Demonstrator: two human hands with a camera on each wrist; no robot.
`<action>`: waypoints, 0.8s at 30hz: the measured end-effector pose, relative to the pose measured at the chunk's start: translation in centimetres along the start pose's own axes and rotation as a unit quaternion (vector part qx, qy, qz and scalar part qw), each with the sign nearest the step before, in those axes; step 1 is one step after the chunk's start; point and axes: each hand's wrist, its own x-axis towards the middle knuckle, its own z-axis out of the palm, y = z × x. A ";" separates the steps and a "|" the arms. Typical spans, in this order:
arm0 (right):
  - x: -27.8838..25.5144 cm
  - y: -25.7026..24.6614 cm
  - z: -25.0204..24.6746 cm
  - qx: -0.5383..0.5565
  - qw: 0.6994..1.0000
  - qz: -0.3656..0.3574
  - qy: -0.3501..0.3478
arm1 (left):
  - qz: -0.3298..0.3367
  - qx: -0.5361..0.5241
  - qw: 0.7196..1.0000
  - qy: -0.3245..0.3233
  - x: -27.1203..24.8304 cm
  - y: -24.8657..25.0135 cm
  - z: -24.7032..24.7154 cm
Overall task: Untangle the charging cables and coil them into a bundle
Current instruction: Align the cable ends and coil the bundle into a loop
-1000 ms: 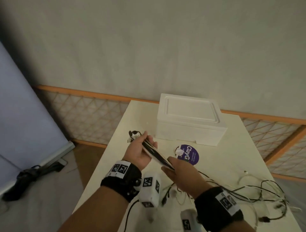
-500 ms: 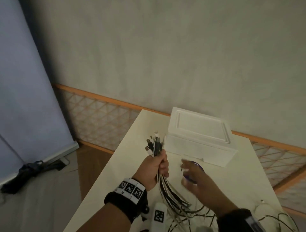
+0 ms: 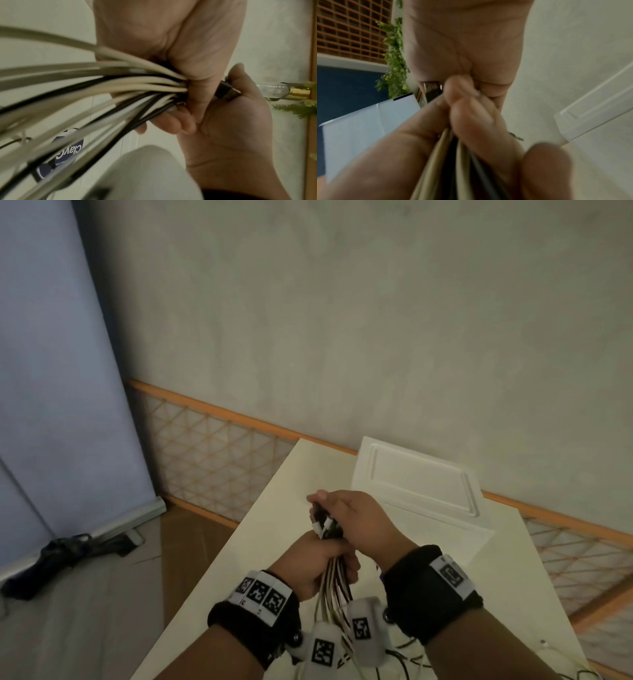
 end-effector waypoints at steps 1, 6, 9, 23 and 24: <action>-0.1 -0.2 0.4 -0.026 0.999 -0.013 -0.019 | 0.005 0.003 1.000 0.011 0.0 -0.1 -0.2; 0.3 -0.6 1.0 -0.068 0.996 -0.037 -0.054 | 0.019 0.012 0.999 0.047 0.0 -0.5 -0.3; 1.2 -0.3 0.8 -0.086 0.994 -0.021 -0.069 | 0.013 0.021 0.999 0.040 -0.1 -0.6 -0.1; 1.1 1.2 0.2 -0.024 0.995 0.072 0.060 | 0.040 0.144 0.987 0.058 0.9 -0.5 0.9; 1.0 1.5 0.1 0.015 0.993 0.099 0.065 | 0.048 0.141 0.987 0.058 0.9 -0.4 1.0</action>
